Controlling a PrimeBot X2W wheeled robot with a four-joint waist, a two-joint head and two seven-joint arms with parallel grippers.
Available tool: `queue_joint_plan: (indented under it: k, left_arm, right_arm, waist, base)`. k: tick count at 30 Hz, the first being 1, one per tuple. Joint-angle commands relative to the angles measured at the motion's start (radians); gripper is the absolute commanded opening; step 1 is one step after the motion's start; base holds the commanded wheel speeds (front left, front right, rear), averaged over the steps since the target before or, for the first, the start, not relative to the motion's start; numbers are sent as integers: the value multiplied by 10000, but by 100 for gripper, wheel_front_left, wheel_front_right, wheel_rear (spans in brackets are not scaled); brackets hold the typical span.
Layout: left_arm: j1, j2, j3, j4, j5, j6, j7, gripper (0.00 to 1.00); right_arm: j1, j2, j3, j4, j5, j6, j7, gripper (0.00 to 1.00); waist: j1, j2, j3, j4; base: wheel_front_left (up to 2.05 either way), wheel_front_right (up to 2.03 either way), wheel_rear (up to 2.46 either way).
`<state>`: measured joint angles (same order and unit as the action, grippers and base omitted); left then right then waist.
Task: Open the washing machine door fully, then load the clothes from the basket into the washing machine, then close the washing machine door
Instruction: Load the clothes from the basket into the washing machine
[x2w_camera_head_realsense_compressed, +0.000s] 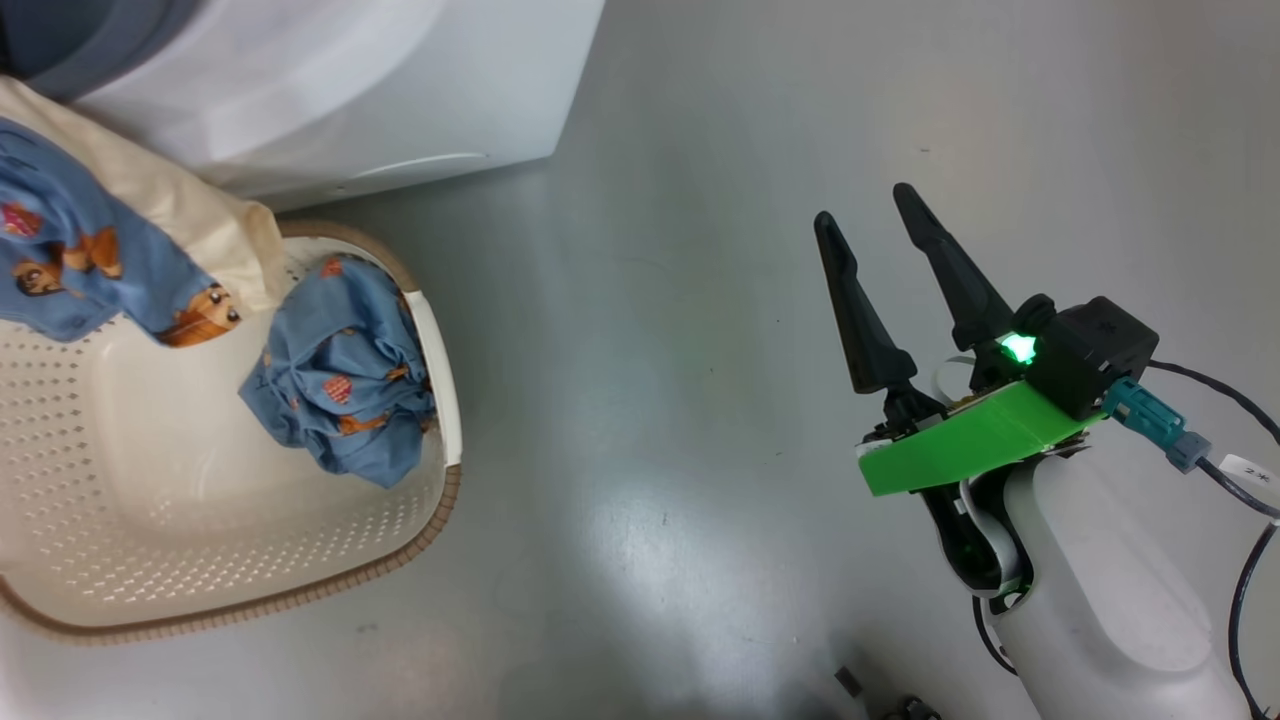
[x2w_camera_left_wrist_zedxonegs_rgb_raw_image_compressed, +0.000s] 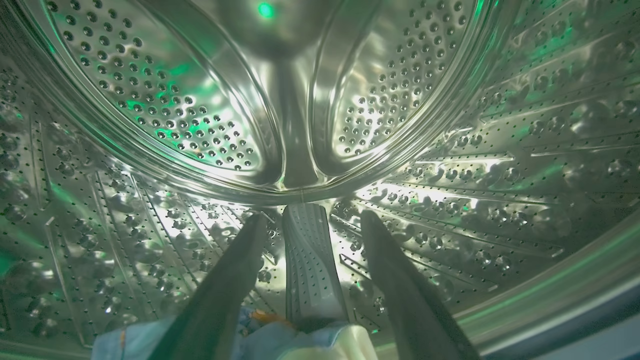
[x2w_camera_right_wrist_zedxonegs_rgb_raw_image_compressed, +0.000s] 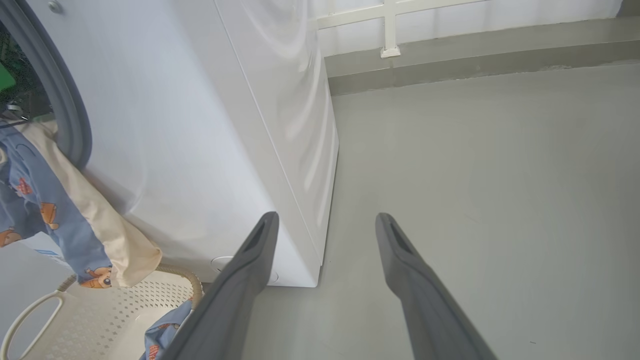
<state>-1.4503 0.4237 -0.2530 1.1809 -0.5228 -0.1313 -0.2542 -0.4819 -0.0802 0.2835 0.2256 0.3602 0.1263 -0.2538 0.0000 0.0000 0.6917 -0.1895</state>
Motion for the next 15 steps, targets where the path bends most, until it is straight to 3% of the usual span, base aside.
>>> queue_joint_plan:
  k: [1, 6, 15]
  left_arm:
    - [168, 519, 150, -391, -38, 7, -62, 100]
    - [1232, 567, 1046, -2092, 152, 84, -72, 100]
    - [3171, -32, 2635, -3770, 1083, 119, -74, 100]
  right_arm:
    - [324, -36, 127, -190, 2, 44, -80, 100]
    - [321, -108, 112, -174, 0, 44, -80, 100]
    - [518, -242, 94, -74, 55, 44, -80, 100]
  waist:
    - [0, 0, -60, 59]
    - [0, 0, -242, 127]
    - [0, 0, -939, 194]
  base:
    - [0, 0, 0]
    - [0, 0, 0]
    - [0, 0, 0]
